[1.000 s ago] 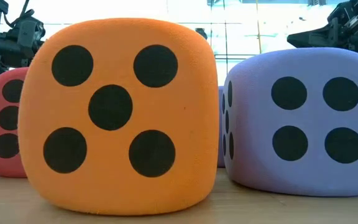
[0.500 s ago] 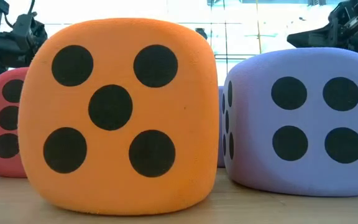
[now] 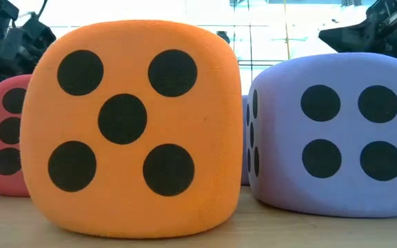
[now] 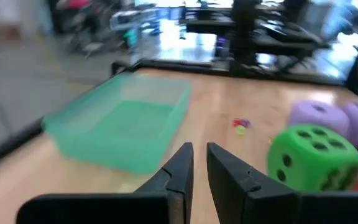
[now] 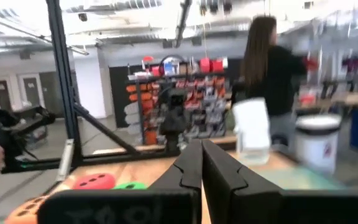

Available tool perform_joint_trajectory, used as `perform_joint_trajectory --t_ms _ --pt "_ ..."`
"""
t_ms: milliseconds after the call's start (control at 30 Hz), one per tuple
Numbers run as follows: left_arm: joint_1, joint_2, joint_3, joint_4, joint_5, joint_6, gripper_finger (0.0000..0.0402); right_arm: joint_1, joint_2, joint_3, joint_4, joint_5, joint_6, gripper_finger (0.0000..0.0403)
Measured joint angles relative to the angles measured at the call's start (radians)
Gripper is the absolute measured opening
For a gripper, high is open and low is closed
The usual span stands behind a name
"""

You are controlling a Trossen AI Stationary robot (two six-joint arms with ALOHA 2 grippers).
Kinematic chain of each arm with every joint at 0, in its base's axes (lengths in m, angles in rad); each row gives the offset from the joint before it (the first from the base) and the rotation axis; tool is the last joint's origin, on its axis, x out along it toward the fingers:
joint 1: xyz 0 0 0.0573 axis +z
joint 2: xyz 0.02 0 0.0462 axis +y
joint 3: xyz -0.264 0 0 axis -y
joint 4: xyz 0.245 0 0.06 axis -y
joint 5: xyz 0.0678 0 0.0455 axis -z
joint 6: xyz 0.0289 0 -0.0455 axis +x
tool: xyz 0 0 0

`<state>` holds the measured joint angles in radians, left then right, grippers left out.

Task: Pick & Place Dice
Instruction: Put the bottom big purple dice into the green bin

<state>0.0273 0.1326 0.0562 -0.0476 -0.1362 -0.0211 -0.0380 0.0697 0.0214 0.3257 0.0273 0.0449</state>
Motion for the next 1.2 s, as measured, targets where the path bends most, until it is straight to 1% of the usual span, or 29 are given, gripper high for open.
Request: perform_joint_trajectory --t_ms 67,133,200,400,767,833,933,1033,1100,1200 --pt "0.000 -0.001 0.002 0.005 0.035 0.058 0.0034 0.000 0.015 0.000 0.010 0.000 -0.067 0.0000" --pt "0.000 -0.001 0.002 0.004 0.033 0.068 0.0016 0.000 0.030 0.000 0.024 -0.002 -0.112 0.0000" --pt "0.001 0.000 0.014 0.004 0.023 0.069 0.0005 0.000 0.044 0.000 0.023 -0.004 -0.126 0.0000" --pt "0.002 -0.001 0.036 0.014 0.022 0.006 0.0020 0.000 0.083 0.000 0.021 -0.005 -0.043 0.0000" --pt "0.002 -0.001 0.037 0.026 0.022 -0.039 0.0021 0.000 0.192 0.000 0.023 -0.005 0.056 0.0000" --pt "0.002 -0.001 0.037 0.028 0.022 -0.041 0.0021 0.001 0.217 0.000 0.047 -0.003 0.095 0.0000" --pt "0.002 -0.001 0.037 0.043 0.022 -0.046 0.0021 0.037 0.277 0.019 0.097 0.007 0.089 0.0000" --pt "0.002 -0.001 0.037 0.051 0.022 -0.071 0.0021 0.108 0.366 0.074 0.066 0.089 0.054 0.0000" --pt "0.002 -0.001 0.037 0.051 0.022 -0.093 0.0021 0.170 0.442 0.137 0.045 0.161 0.029 0.0000" --pt "0.002 -0.001 0.037 0.048 0.023 -0.130 0.0021 0.265 0.557 0.222 0.043 0.298 0.000 0.0000"
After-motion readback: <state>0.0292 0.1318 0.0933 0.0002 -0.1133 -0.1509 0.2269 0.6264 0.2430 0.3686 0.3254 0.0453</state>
